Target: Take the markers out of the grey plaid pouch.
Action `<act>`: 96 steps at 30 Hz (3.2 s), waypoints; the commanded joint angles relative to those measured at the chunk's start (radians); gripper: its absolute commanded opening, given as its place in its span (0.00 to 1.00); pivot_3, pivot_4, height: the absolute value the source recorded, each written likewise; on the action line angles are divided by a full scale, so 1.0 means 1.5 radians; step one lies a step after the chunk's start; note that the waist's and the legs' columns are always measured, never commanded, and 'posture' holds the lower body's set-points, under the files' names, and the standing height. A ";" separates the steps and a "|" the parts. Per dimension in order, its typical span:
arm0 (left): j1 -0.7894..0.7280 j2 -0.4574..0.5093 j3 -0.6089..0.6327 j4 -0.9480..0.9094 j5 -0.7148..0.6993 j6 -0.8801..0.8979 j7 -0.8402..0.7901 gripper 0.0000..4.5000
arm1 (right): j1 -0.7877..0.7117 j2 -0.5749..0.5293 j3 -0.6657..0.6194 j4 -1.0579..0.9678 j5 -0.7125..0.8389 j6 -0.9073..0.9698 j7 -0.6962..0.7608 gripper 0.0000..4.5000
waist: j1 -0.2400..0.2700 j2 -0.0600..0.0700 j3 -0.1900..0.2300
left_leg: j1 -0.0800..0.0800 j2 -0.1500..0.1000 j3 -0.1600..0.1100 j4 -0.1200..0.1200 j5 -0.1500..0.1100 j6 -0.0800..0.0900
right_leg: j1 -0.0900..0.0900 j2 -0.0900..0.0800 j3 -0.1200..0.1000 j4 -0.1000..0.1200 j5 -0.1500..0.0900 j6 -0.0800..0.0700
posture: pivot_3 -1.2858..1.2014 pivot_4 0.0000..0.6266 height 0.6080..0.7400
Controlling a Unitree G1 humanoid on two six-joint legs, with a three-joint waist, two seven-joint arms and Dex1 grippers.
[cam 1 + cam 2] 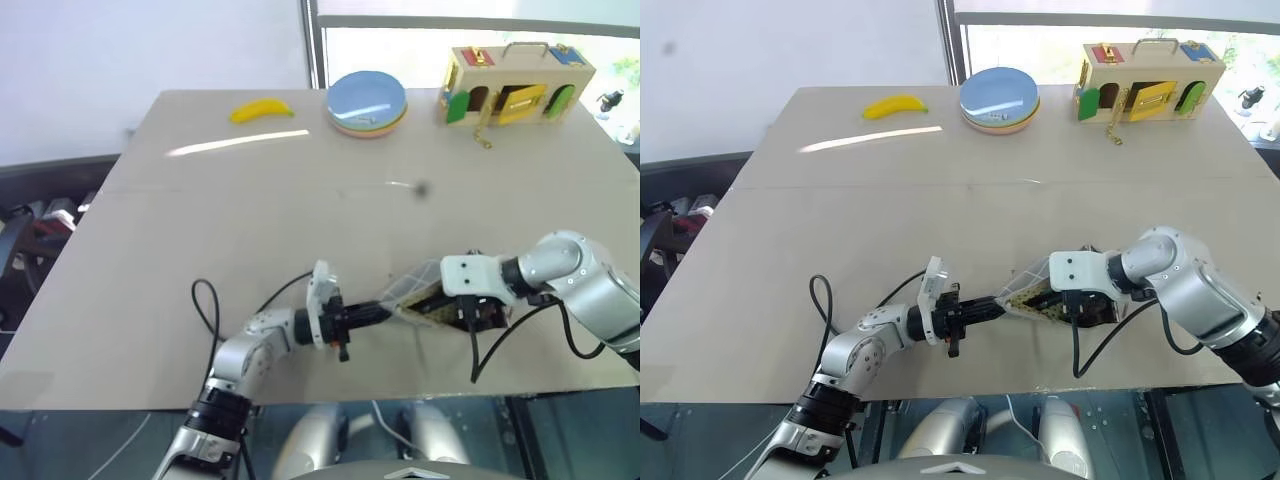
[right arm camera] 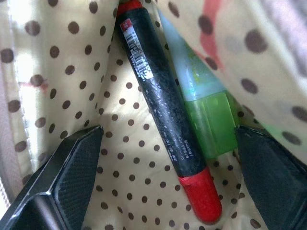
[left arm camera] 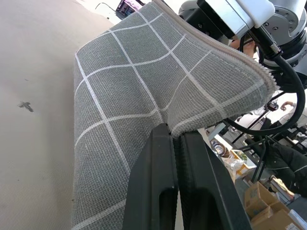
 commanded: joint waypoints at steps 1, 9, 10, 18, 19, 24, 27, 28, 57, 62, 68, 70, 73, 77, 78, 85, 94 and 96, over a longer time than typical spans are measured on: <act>0.012 0.013 0.019 0.008 0.003 0.007 0.005 0.00 | 0.008 -0.048 0.009 0.048 -0.046 0.037 0.017 1.00 | 0.000 0.000 0.000 | 0.000 0.000 0.000 0.000 0.000 0.000 | 0.000 0.000 0.000 0.000 0.000 0.000 | 0.52 0.24 1.00; 0.005 0.012 0.018 0.014 0.000 0.011 -0.002 0.00 | -0.014 -0.040 -0.001 0.100 -0.057 0.050 0.000 1.00 | 0.001 0.000 0.000 | 0.000 0.000 0.000 0.000 0.000 0.000 | 0.000 0.000 0.000 0.000 0.000 0.000 | 0.52 0.24 1.00; 0.005 0.013 0.019 0.013 -0.001 0.013 -0.003 0.00 | -0.017 -0.039 -0.002 0.107 -0.057 0.049 -0.001 1.00 | 0.001 0.000 0.000 | 0.000 0.000 0.000 0.000 0.000 0.000 | 0.000 0.000 0.000 0.000 0.000 0.000 | 0.52 0.24 1.00; 0.000 0.021 0.027 0.010 -0.009 0.024 -0.009 0.00 | -0.040 -0.038 -0.016 0.152 -0.053 0.036 -0.011 1.00 | 0.000 0.000 0.000 | 0.000 0.000 0.000 0.000 0.000 0.000 | 0.000 0.000 0.000 0.000 0.000 0.000 | 0.52 0.24 1.00; -0.001 0.021 0.027 0.011 -0.008 0.025 -0.010 0.00 | -0.039 -0.040 -0.013 0.151 -0.054 0.033 -0.009 1.00 | 0.000 0.000 0.000 | 0.000 0.000 0.000 0.000 0.000 0.000 | 0.000 0.000 0.000 0.000 0.000 0.000 | 0.52 0.24 1.00; -0.002 0.021 0.026 0.011 -0.007 0.025 -0.011 0.00 | -0.026 -0.039 -0.002 0.128 -0.048 0.033 0.000 0.88 | 0.000 0.000 0.000 | 0.000 0.000 0.000 0.000 0.000 0.000 | 0.000 0.000 0.000 0.000 0.000 0.000 | 0.52 0.24 1.00; -0.001 0.021 0.026 0.011 -0.007 0.026 -0.010 0.00 | -0.023 -0.037 -0.001 0.117 -0.045 0.033 0.004 0.64 | -0.001 0.000 0.000 | 0.000 0.000 0.000 0.000 0.000 0.000 | 0.000 0.000 0.000 0.000 0.000 0.000 | 0.52 0.24 1.00; -0.001 0.021 0.027 0.011 -0.007 0.026 -0.010 0.00 | -0.023 -0.037 -0.002 0.115 -0.046 0.031 0.004 0.56 | -0.001 0.000 0.000 | 0.000 0.000 0.000 0.000 0.000 0.000 | 0.000 0.000 0.000 0.000 0.000 0.000 | 0.52 0.24 1.00; -0.012 0.017 0.037 0.018 0.006 0.018 -0.010 0.00 | -0.019 -0.016 -0.092 -0.030 0.024 -0.055 0.038 0.06 | -0.001 0.001 0.001 | -0.003 0.000 0.000 -0.001 0.000 0.000 | -0.003 0.000 0.000 0.000 0.000 0.000 | 0.52 0.24 1.00; -0.017 0.010 0.041 0.014 0.004 0.018 -0.005 0.00 | -0.022 -0.026 -0.046 -0.008 -0.062 -0.064 0.022 0.06 | 0.000 0.001 0.001 | -0.003 0.000 0.000 -0.001 0.000 0.000 | -0.003 0.000 0.000 0.000 0.000 0.000 | 0.52 0.24 1.00; -0.019 0.011 0.050 0.010 0.000 0.021 -0.002 0.00 | -0.017 -0.036 -0.039 -0.004 -0.111 -0.069 0.021 0.06 | 0.000 0.001 0.001 | -0.003 0.000 0.000 -0.001 0.000 0.000 | -0.003 0.000 0.000 0.000 0.000 0.000 | 0.52 0.24 1.00; -0.018 0.010 0.052 0.010 0.000 0.022 -0.001 0.00 | -0.012 -0.046 -0.052 -0.007 -0.109 -0.084 0.027 0.06 | 0.000 0.001 0.001 | -0.003 0.000 0.000 -0.001 0.000 0.000 | -0.003 0.000 0.000 0.000 0.000 0.000 | 0.52 0.24 1.00; -0.017 0.010 0.056 0.010 0.000 0.022 0.000 0.00 | 0.008 -0.069 -0.101 -0.012 -0.069 -0.111 0.041 0.06 | 0.001 0.001 0.001 | -0.003 0.000 0.000 -0.001 0.000 0.000 | -0.003 0.000 -0.001 0.000 0.000 0.000 | 0.52 0.24 1.00; -0.015 0.011 0.067 0.010 -0.008 0.029 0.004 0.00 | 0.071 -0.131 -0.245 0.000 0.045 -0.065 0.093 0.06 | 0.001 0.002 0.002 | -0.004 0.000 -0.001 -0.001 0.000 0.000 | -0.003 0.000 -0.001 -0.001 0.000 0.000 | 0.52 0.24 1.00; -0.015 0.011 0.071 0.011 -0.010 0.032 0.004 0.00 | 0.087 -0.144 -0.279 0.016 0.060 -0.052 0.094 0.06 | 0.001 0.002 0.002 | -0.004 0.000 -0.001 0.000 0.000 0.000 | -0.003 0.000 -0.001 -0.001 0.000 0.000 | 0.52 0.24 1.00; -0.013 0.027 0.097 0.000 -0.035 0.056 -0.009 0.00 | 0.177 -0.114 -0.349 0.189 0.046 -0.082 -0.018 0.06 | -0.002 0.002 0.002 | -0.003 0.000 0.000 -0.001 0.000 0.000 | -0.003 0.000 0.000 0.000 0.000 0.000 | 0.52 0.24 1.00; -0.032 0.042 0.086 0.002 -0.001 0.094 0.055 0.00 | 0.167 -0.038 -0.342 0.248 0.038 -0.119 -0.101 1.00 | -0.002 0.003 0.002 | -0.003 0.000 0.001 0.000 0.000 0.000 | -0.003 0.000 0.001 0.001 0.000 0.000 | 0.52 0.24 1.00; -0.028 0.045 0.087 0.006 0.010 0.091 0.071 0.00 | 0.158 -0.023 -0.359 0.214 0.079 -0.083 -0.090 1.00 | -0.003 0.003 0.002 | -0.003 0.000 0.001 0.000 0.000 0.000 | -0.003 0.000 0.002 0.001 0.000 0.000 | 0.52 0.24 1.00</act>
